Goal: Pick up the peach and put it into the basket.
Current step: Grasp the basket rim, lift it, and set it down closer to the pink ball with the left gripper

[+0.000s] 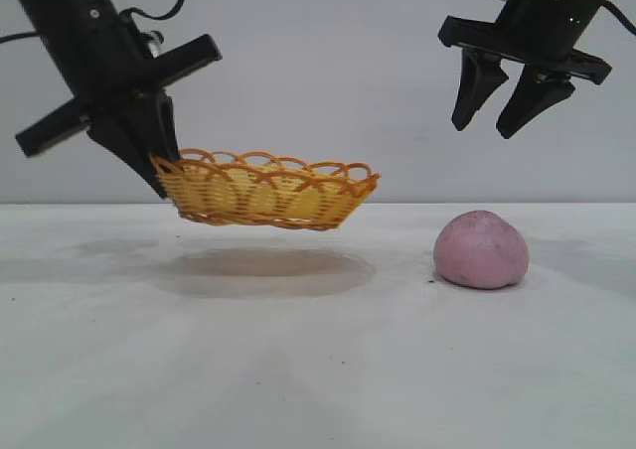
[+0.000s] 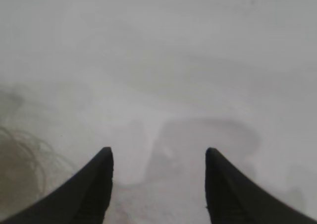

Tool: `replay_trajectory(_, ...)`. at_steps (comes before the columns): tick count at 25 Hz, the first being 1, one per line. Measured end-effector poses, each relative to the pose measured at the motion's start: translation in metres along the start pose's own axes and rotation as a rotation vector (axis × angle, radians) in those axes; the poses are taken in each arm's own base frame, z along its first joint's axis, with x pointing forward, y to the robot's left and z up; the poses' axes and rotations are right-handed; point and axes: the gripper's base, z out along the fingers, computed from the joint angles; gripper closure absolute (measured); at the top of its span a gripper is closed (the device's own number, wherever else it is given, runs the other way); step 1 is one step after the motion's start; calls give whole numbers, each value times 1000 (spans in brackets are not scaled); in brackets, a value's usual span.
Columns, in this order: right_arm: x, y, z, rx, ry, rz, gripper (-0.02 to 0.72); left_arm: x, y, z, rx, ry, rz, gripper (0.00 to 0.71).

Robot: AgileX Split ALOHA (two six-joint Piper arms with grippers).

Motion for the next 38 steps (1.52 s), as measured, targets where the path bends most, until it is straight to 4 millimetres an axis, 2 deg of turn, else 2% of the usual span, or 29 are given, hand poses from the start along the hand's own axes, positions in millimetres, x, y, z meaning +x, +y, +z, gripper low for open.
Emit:
replay_trajectory(3,0,0,0,1,-2,0,347,7,8,9,-4,0,-36,710)
replay_trajectory(10,0,0,0,1,-3,0,347,5,16,28,19,3,-103,710)
replay_trajectory(11,0,0,0,1,-3,0,347,6,18,30,17,10,-105,639)
replay_trajectory(13,0,0,0,0,1,0,347,6,18,32,17,13,-108,639)
replay_trajectory(19,1,0,0,-4,8,-2,347,7,17,32,27,27,-110,325)
replay_trajectory(21,1,0,0,-4,8,-2,347,8,17,32,33,42,-101,248)
replay_trajectory(22,1,0,0,-4,9,-2,347,9,16,32,37,48,-90,219)
replay_trajectory(24,1,0,0,-5,10,-2,347,10,16,31,42,59,-63,231)
replay_trajectory(26,1,0,0,-5,10,-2,347,10,12,25,48,48,-22,231)
replay_trajectory(27,1,0,0,-5,10,-2,347,10,9,20,51,36,5,189)
replay_trajectory(31,1,1,0,-6,12,-2,347,11,0,-5,18,-13,140,205)
replay_trajectory(38,1,1,0,-7,14,-2,347,17,2,-41,-184,-21,387,205)
